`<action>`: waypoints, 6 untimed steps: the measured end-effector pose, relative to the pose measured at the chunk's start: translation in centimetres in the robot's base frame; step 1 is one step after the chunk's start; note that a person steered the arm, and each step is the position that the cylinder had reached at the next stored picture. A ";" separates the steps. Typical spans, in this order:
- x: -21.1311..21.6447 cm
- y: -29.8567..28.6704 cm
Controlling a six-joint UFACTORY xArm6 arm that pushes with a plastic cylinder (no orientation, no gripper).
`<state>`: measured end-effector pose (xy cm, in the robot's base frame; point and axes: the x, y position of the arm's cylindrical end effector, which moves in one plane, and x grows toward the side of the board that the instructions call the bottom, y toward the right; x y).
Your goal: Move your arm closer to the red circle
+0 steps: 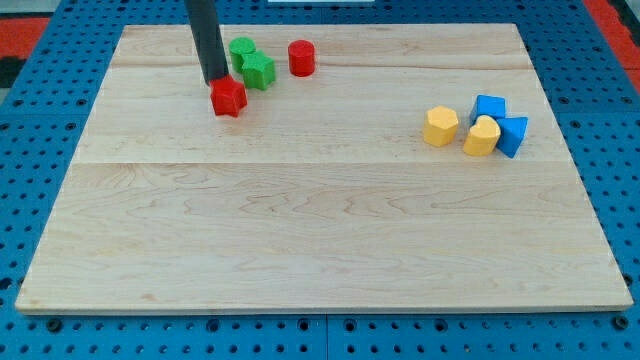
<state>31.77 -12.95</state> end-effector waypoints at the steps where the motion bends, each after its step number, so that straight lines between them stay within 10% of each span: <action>1: 0.7 3.0; 4: 1.4 14.9; 6: -12.3 14.6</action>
<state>19.45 1.68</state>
